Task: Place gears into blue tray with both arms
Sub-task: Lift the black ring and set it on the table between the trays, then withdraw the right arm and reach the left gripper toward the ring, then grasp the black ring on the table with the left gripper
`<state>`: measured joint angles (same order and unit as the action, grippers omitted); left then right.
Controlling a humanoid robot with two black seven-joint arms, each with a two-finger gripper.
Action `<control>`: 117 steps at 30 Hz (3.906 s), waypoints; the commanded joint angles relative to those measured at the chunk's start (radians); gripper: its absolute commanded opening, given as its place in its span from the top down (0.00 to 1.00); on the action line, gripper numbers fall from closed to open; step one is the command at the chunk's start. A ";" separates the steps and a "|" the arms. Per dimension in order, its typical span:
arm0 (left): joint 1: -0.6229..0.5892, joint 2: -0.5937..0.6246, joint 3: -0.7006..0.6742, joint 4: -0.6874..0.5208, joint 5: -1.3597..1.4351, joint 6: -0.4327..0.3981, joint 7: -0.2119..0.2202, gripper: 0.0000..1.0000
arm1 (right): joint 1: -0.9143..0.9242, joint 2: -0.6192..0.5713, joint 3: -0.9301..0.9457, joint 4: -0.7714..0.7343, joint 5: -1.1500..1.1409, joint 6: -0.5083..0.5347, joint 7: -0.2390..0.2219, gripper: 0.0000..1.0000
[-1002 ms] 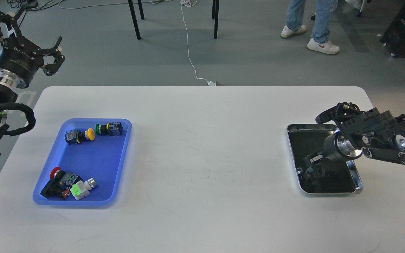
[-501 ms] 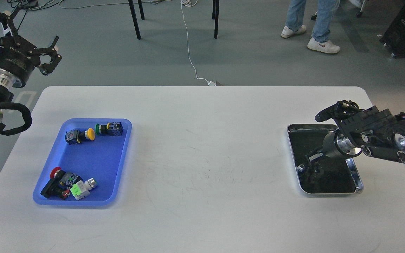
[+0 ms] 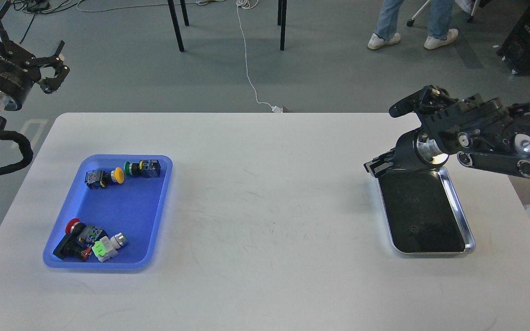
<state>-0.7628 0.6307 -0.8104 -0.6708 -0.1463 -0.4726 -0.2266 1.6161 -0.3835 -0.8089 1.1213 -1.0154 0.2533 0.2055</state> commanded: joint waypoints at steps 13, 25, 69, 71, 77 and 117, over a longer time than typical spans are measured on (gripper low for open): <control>-0.007 0.073 0.008 -0.001 0.001 -0.009 0.004 0.02 | -0.102 0.382 0.017 -0.006 0.193 -0.147 0.017 0.80; -0.001 0.090 0.010 -0.001 0.001 -0.008 0.001 0.02 | -0.206 0.383 0.050 -0.074 0.190 -0.161 0.017 0.76; -0.110 0.058 0.191 -0.737 1.175 0.065 0.024 0.02 | -0.749 -0.250 1.298 -0.215 0.751 -0.079 0.104 0.01; -0.105 0.037 0.256 -0.798 1.339 0.074 0.026 0.03 | -0.771 -0.264 1.300 -0.215 0.836 -0.022 0.104 0.01; -0.102 -0.046 0.453 -0.814 1.776 0.167 0.010 0.03 | -0.850 -0.279 1.330 -0.222 1.026 0.122 0.140 0.01; 0.025 -0.316 0.640 -0.475 2.328 0.296 0.018 0.87 | -1.105 -0.305 1.530 -0.206 1.052 0.235 0.245 0.01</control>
<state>-0.7386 0.3097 -0.1717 -1.1465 2.1818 -0.1761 -0.2091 0.5098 -0.6880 0.7159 0.9150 0.0370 0.4888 0.4509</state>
